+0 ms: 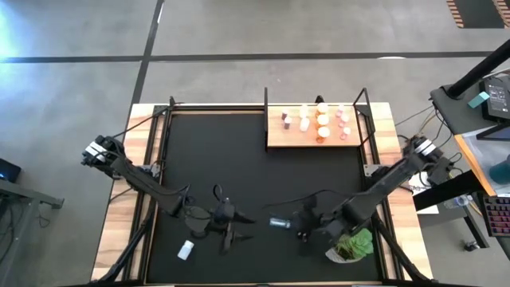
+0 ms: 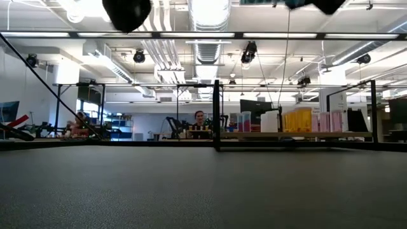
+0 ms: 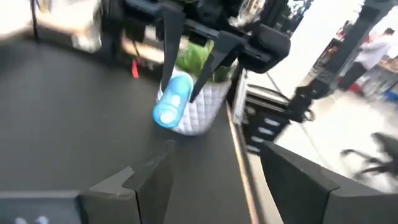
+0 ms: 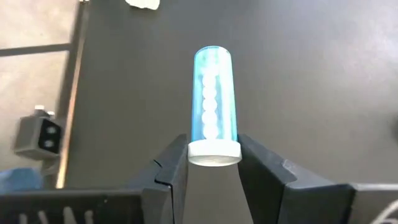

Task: Pick and place medicine bottles onto shelf by color
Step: Put the blue pill bottle on the shelf aligned with the other blue pill bottles

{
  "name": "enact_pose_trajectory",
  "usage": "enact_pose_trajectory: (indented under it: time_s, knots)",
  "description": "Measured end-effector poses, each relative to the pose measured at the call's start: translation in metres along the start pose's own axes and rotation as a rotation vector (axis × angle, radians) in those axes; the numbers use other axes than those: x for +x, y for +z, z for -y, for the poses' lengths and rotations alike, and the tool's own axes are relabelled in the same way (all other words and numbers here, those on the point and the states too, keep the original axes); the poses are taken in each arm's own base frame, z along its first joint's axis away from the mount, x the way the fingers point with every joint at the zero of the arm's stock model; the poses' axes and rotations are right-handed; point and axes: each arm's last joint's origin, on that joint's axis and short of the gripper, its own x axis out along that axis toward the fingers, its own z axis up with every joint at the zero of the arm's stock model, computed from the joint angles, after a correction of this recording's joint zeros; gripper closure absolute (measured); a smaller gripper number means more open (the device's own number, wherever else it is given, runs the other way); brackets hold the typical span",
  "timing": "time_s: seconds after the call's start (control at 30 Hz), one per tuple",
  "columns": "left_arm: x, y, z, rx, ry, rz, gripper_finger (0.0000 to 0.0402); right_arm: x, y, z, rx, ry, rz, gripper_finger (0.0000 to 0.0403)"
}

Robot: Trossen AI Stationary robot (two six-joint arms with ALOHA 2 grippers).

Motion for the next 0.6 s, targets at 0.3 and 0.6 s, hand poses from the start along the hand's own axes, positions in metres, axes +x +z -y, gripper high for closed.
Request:
enact_pose_trajectory:
  time_s: [0.3,0.6]
  knots:
    - [0.025,0.030,-0.002,0.229,0.115,0.113,0.0182,-0.052,0.018,0.055,0.119,-0.153,-0.153,0.0291]
    - [0.035,0.062,-0.041,0.301,0.254,0.171,0.0182,-0.061,0.050,0.122,0.383,-0.175,-0.330,0.0291]
